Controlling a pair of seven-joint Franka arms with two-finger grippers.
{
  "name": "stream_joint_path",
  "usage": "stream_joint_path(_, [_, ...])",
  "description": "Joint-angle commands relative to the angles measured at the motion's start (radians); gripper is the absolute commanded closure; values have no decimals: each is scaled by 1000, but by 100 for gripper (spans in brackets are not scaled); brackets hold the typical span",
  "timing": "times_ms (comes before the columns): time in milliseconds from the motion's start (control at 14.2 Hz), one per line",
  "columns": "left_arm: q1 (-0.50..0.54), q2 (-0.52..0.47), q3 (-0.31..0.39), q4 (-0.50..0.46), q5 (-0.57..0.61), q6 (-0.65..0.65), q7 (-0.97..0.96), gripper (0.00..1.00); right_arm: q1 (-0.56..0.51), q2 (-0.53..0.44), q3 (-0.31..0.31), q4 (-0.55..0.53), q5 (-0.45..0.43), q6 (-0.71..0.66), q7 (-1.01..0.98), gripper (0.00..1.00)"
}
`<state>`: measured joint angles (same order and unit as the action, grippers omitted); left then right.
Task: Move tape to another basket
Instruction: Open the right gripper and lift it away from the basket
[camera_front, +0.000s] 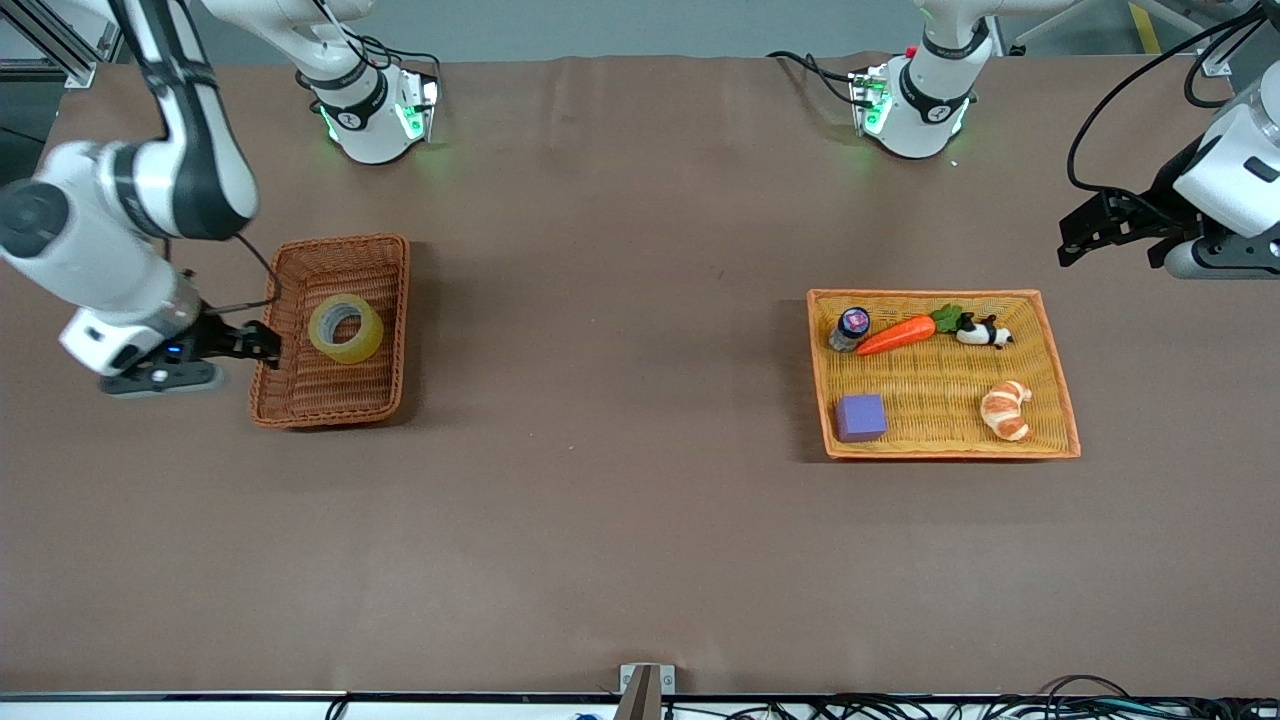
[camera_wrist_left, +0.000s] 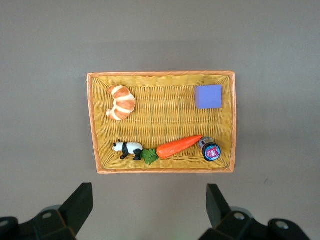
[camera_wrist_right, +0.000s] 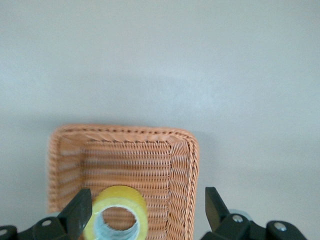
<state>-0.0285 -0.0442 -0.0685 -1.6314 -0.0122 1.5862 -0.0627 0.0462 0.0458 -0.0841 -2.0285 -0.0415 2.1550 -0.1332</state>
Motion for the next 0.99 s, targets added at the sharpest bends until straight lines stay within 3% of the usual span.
stream_joint_path(0, [9,-6,-2,5,-5,3,21,0,-12,6,1,236,46,-221,1,0])
stream_joint_path(212, [9,-6,-2,5,-5,3,21,0,-29,-1,-2,401,55,-458,7,0])
stream_joint_path(423, [7,-6,-2,5,-5,3,21,0,-34,-67,-3,419,54,-517,9,0])
stream_joint_path(917, [7,-6,-2,5,-5,3,21,0,-37,-80,4,421,54,-541,66,0])
